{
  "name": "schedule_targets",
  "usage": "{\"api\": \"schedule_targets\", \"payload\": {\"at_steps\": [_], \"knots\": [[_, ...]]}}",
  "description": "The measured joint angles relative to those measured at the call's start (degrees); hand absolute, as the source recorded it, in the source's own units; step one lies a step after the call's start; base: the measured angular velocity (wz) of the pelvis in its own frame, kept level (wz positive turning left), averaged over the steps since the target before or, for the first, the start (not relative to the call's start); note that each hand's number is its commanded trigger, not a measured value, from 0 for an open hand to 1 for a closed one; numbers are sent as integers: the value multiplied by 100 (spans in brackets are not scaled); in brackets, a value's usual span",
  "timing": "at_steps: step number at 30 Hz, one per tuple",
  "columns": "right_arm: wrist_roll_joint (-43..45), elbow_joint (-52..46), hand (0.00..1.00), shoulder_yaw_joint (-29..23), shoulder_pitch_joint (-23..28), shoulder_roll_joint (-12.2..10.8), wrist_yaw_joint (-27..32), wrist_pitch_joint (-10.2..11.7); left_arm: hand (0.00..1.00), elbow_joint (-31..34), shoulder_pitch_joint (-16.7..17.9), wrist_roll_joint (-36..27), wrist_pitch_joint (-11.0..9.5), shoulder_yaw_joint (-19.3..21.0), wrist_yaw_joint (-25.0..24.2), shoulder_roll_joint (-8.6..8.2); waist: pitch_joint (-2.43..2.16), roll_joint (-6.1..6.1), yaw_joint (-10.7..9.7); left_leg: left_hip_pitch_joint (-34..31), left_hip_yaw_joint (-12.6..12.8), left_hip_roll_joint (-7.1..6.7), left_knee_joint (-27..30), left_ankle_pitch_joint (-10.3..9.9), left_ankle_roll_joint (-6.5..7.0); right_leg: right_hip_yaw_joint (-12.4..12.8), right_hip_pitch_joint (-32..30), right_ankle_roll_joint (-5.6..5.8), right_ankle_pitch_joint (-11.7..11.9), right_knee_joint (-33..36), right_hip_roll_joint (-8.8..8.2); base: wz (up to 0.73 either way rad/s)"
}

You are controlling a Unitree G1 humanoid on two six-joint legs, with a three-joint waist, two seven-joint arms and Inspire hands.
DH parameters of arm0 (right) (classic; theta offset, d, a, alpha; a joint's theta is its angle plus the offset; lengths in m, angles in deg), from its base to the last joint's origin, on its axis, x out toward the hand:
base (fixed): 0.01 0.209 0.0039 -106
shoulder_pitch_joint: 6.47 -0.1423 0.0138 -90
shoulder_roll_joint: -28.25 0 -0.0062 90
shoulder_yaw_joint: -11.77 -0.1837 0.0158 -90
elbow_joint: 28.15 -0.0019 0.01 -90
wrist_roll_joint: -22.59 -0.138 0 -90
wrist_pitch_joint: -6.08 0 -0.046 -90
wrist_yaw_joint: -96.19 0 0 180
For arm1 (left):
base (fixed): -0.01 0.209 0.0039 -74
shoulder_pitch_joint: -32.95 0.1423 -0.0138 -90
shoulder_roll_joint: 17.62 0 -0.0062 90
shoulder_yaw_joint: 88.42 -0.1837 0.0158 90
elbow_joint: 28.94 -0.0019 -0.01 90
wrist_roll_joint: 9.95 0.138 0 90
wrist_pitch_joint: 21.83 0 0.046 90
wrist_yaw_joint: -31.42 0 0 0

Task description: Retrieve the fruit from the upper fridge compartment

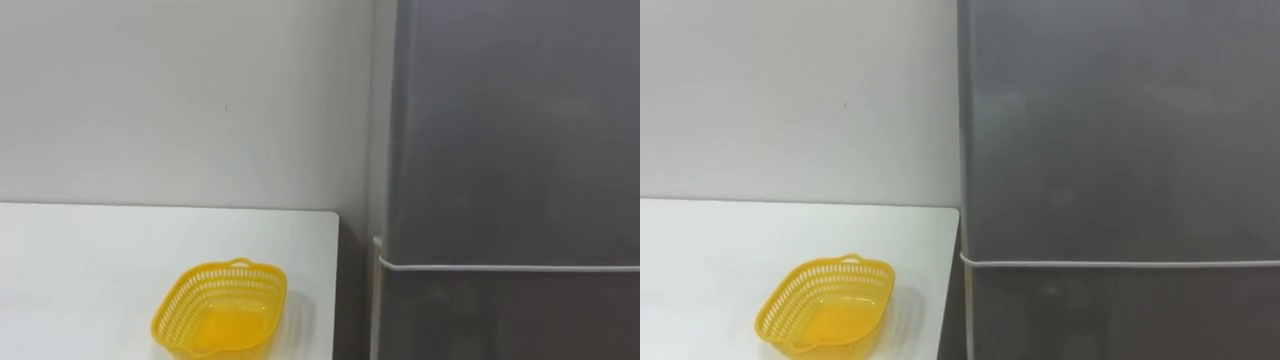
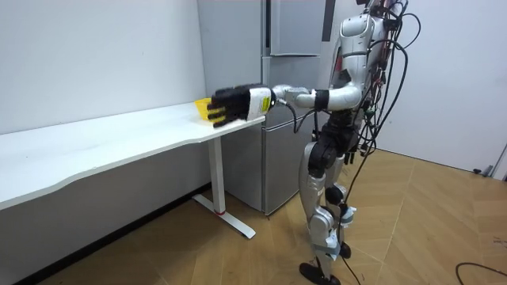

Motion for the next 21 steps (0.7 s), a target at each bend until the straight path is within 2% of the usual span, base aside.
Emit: {"api": "schedule_targets", "payload": {"at_steps": [3,6,8,10,11,12,16,21], "knots": [[3,9,0,122,37,-4,-123,5,0,656,-5,18,-80,-16,-84,21,6,19,3,2,3,0,-5,0,0,10,-2,-2,2,-5,3,0],[11,77,0,165,42,-7,-267,-6,0,954,-35,31,-148,-90,-411,248,21,30,-53,-13,-31,-5,5,0,0,-21,2,-2,2,-2,-6,4],[11,112,0,163,22,-18,-383,-3,0,1191,-65,46,-148,-92,-646,276,22,25,-156,-55,-63,-11,45,0,0,-78,5,-1,2,-16,-14,9],[65,129,0,152,1,-15,-511,-8,0,1612,-75,47,-150,-162,-1034,324,69,-28,-270,-61,-54,-10,64,0,0,-68,23,-1,2,-29,-12,3],[96,127,0,151,-2,-10,-531,-8,0,1667,-100,46,-150,-204,-1140,343,71,-18,-285,-61,-52,-10,64,0,0,-62,23,-1,2,-33,-10,0],[112,133,0,150,-19,0,-585,-13,0,1721,-168,46,-149,-312,-1378,368,95,-24,-304,-63,-51,-10,64,0,0,-54,21,-2,3,-38,-9,0],[105,282,0,163,-133,-17,-731,-75,0,1855,-395,-7,-71,-750,-2181,402,93,-7,-433,-105,-50,-7,65,0,0,-56,-11,-2,3,-44,-6,0],[108,304,0,162,-217,-13,-862,-130,0,1913,-681,-46,4,-1130,-2995,405,97,-21,-488,-89,-21,-7,67,1,0,-55,2,-3,5,-34,0,-4]]}}
